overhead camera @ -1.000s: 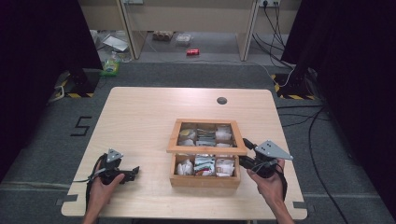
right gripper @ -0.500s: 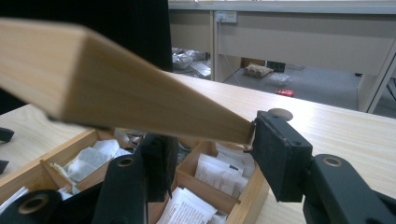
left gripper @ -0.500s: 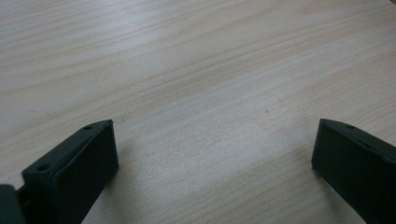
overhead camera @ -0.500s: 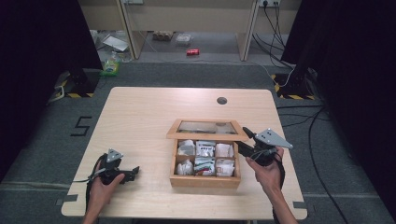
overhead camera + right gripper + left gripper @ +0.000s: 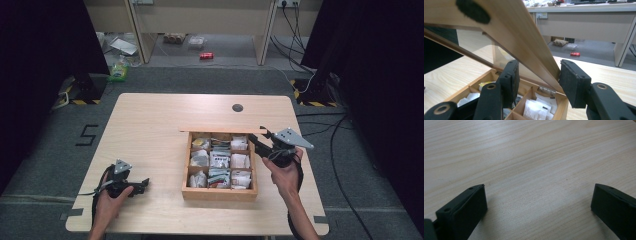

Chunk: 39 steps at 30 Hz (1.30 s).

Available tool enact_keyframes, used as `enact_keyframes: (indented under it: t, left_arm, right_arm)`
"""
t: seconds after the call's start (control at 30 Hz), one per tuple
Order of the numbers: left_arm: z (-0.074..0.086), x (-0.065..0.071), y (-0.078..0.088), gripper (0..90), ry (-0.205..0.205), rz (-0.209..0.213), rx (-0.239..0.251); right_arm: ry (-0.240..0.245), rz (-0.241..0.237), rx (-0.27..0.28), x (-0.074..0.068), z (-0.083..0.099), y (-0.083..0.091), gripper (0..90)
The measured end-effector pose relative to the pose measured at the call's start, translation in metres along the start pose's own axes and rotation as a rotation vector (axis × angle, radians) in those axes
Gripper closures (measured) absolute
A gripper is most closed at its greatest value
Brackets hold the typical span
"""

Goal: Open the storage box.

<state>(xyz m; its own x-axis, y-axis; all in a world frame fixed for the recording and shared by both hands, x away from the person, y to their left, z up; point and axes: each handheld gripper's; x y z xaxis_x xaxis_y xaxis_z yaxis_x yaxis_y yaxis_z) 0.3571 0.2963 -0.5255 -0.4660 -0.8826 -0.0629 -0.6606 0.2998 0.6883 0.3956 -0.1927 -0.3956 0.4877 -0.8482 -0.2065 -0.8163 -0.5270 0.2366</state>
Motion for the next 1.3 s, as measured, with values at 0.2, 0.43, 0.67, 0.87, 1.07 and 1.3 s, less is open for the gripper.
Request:
enact_keyframes:
  t: [0.2,0.43,0.67,0.87,1.07,1.3]
  left_arm:
    - [0.000,0.000,0.000,0.0,0.000,0.000,0.000]
    - [0.000,0.000,0.000,0.0,0.000,0.000,0.000]
    - [0.000,0.000,0.000,0.0,0.000,0.000,0.000]
    - [0.000,0.000,0.000,0.0,0.000,0.000,0.000]
    - [0.000,0.000,0.000,0.0,0.000,0.001,-0.001]
    - [0.000,0.000,0.000,0.0,0.000,0.000,0.000]
  right_arm:
    - [-0.009,-0.002,0.011,0.002,-0.003,-0.004,50.5]
    - [-0.020,0.001,0.021,0.004,-0.007,-0.008,50.5]
    - [-0.037,0.007,0.036,0.008,-0.012,-0.016,50.4]
    - [-0.050,0.009,0.033,0.010,-0.012,-0.020,50.5]
    - [-0.065,0.008,0.041,0.014,-0.012,-0.026,51.0]
    - [-0.071,0.022,0.031,0.017,-0.009,-0.032,51.1]
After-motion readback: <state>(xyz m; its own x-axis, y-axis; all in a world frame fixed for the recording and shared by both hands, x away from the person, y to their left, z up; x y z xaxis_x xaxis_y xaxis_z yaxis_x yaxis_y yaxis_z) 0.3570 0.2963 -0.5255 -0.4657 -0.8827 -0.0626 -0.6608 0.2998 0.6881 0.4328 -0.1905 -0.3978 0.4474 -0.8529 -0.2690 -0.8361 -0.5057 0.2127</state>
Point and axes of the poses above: each handheld gripper's, and its own axes: y roughly backward along the jaws, z roughly out of its underside, x roughly to its right, and after that the axes turned 7 degrees about -y, right-handed
